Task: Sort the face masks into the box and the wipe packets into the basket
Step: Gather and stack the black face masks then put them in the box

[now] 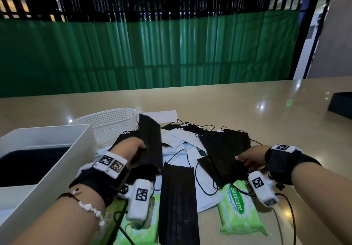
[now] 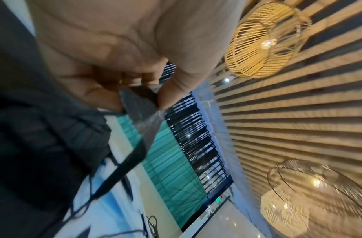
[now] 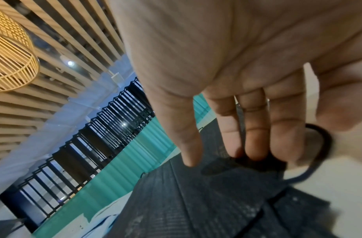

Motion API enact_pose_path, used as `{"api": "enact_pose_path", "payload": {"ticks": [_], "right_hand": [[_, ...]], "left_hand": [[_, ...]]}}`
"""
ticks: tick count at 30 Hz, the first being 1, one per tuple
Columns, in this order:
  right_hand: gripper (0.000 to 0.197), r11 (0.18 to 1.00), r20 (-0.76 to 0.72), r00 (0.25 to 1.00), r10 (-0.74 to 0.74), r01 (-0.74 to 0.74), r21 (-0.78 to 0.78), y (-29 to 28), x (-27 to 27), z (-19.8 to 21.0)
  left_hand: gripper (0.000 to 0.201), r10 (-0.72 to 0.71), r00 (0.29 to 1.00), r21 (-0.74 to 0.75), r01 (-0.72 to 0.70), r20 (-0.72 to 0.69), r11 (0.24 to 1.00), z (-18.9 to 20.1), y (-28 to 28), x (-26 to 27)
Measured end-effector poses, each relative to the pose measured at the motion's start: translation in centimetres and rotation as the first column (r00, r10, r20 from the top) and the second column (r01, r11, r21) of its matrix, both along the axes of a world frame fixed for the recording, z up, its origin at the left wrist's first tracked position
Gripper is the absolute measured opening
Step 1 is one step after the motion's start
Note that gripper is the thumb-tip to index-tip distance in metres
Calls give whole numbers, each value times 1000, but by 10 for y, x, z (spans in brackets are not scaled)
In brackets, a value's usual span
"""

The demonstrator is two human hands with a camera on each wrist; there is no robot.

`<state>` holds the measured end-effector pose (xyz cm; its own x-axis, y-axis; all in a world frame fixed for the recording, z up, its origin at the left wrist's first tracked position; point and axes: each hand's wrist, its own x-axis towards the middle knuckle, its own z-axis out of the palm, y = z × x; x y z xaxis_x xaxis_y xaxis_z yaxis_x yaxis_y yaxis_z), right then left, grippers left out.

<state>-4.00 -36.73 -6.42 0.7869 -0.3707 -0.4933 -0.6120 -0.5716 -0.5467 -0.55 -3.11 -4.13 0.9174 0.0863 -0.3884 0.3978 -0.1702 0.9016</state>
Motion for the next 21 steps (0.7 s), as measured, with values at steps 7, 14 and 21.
{"api": "enact_pose_path", "payload": {"ticks": [7,14,21], "right_hand": [[28,1000,-7,1000,13,-13,6,10,-4,-1],[22,989,106,987,121,-110,-101,29,-4,12],[24,996,363,931,44,-69,58,21,-16,35]], "left_hand": [[15,-110,977,-14,114,182,993,36,2,-30],[44,-400,889,-111,431,222,896,26,-23,-62],[33,-436,894,3,438,99,899,-20,-36,-72]]}}
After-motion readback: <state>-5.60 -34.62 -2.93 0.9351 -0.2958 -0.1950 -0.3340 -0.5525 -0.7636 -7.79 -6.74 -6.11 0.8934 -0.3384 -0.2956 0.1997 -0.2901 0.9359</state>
